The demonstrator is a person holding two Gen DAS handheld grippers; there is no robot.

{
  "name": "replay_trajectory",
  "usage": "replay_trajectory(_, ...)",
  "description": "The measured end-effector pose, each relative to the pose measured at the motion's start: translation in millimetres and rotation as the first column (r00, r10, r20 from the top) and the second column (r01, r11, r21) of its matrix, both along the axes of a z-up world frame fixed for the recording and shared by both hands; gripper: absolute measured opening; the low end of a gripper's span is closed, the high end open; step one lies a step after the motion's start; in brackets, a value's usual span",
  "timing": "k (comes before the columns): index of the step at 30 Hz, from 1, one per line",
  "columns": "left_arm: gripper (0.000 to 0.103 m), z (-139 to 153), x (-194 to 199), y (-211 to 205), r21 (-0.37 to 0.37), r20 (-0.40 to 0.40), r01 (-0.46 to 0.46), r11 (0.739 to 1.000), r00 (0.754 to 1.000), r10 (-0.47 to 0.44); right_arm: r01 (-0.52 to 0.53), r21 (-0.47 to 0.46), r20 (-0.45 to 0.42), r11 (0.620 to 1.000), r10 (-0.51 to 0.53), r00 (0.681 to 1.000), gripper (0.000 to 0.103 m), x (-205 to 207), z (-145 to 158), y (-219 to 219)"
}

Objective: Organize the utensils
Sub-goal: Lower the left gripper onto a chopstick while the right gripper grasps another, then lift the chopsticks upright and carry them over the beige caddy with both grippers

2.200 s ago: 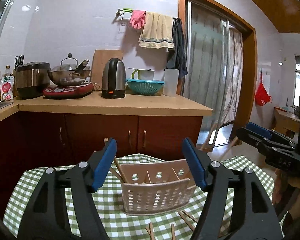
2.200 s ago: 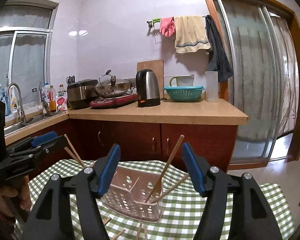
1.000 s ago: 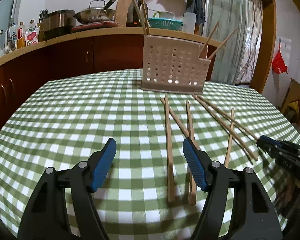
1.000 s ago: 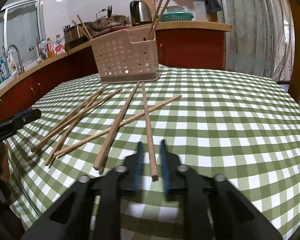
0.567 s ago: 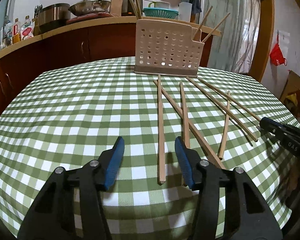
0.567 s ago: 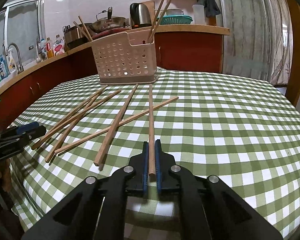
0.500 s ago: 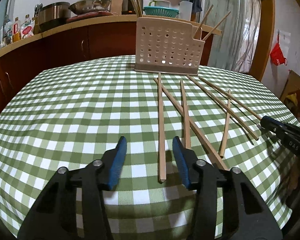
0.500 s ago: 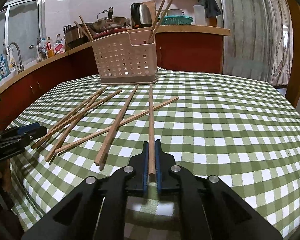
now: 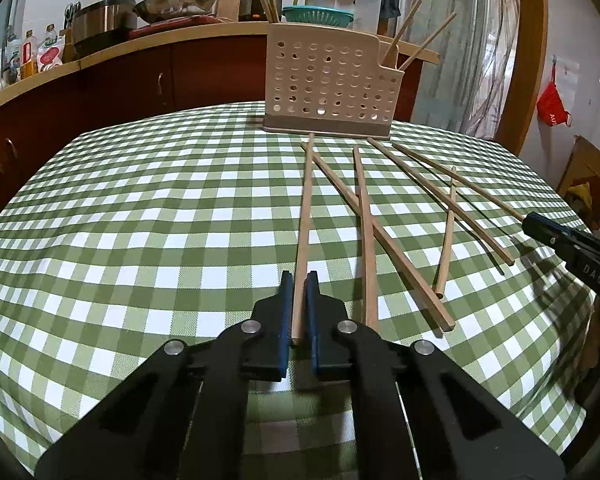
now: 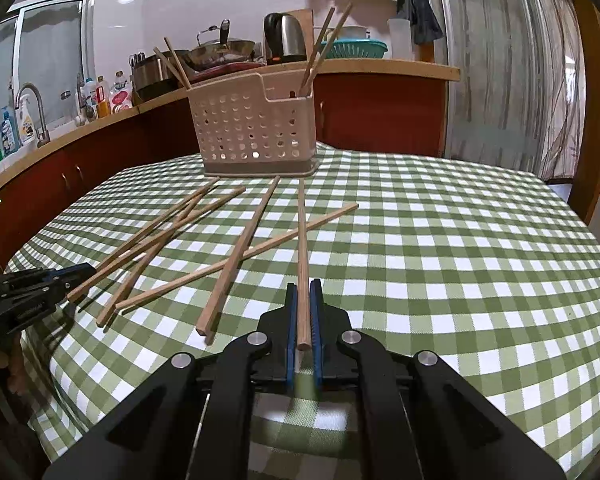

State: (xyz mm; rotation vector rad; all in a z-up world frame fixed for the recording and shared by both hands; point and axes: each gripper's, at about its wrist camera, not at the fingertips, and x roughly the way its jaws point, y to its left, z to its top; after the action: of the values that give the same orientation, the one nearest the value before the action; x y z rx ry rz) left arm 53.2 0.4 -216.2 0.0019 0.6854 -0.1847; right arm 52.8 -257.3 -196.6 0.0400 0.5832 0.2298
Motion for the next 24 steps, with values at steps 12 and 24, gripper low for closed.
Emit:
replay_trajectory(12, 0.007, 38, -9, 6, 0.02, 0.108, -0.018, 1.0, 0.994, 0.016, 0.022, -0.013, 0.099, 1.0, -0.021, 0.995, 0.007, -15, 35, -5)
replay_trajectory(24, 0.007, 111, -24, 20, -0.006, 0.264, -0.038, 0.999, 0.964, 0.038, 0.065, 0.021, 0.199, 0.998, -0.068, 0.978, 0.007, -30, 91, -16)
